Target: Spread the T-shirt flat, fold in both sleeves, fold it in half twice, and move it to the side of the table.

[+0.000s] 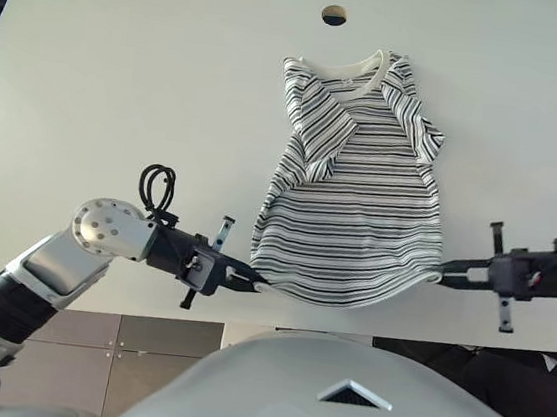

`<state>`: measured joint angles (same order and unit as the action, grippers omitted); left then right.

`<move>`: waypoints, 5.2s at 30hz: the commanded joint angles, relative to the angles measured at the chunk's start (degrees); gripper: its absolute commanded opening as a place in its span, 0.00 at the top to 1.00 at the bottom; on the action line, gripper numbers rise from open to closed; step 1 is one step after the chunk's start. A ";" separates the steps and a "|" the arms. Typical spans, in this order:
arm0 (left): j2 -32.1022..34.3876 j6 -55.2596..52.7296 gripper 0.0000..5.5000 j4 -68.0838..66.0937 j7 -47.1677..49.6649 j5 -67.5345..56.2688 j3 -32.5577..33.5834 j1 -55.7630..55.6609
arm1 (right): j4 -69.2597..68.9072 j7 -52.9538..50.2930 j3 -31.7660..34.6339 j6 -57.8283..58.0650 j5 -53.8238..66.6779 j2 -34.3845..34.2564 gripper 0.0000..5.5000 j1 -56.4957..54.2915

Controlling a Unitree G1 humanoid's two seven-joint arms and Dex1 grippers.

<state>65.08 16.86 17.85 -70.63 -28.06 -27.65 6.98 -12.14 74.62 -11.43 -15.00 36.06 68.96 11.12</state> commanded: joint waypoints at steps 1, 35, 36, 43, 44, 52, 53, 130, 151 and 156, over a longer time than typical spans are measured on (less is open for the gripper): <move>1.23 -3.69 0.98 3.41 -3.97 -5.37 4.39 2.51 | -1.52 4.02 4.18 2.89 2.80 -0.75 0.98 3.17; -40.82 7.93 0.98 -68.80 32.18 27.59 18.94 -42.84 | 69.74 -35.60 3.21 -18.37 -42.03 -41.15 0.98 -51.22; -41.34 8.24 0.98 -71.30 32.47 28.39 18.76 -43.67 | 71.80 -36.08 2.99 -18.77 -42.68 -41.73 0.98 -52.33; -44.85 8.69 0.98 -83.13 34.66 31.82 19.12 -47.62 | 81.84 -39.46 4.49 -17.20 -43.50 -46.32 0.98 -56.85; -45.28 8.25 0.94 -84.32 35.07 31.90 19.42 -48.28 | 82.86 -40.36 5.06 -16.24 -43.22 -47.13 0.98 -57.33; -45.75 6.99 0.75 -89.49 43.26 34.84 20.16 -51.73 | 86.11 -54.19 3.57 -12.04 -48.66 -48.57 0.77 -58.99; -45.54 6.71 0.75 -89.92 44.67 35.29 20.28 -52.04 | 86.16 -55.53 3.31 -12.05 -49.34 -48.41 0.77 -59.09; -19.02 31.37 0.41 -30.95 37.53 46.79 -7.83 -12.28 | 41.10 -31.26 -4.48 -50.43 -68.70 -18.56 0.48 -18.86; -27.49 34.77 0.78 -39.03 37.10 51.53 -6.59 -16.93 | 43.35 -40.58 -16.71 -49.14 -71.71 -20.11 0.86 -23.93; -27.68 35.05 0.92 -39.30 36.71 50.79 -6.23 -17.46 | 43.22 -41.16 -17.54 -48.97 -70.99 -19.98 0.96 -24.28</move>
<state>37.15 52.88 -19.61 -32.34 20.89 -33.34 -11.19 29.86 31.51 -26.29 -65.89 -31.32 49.15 -14.82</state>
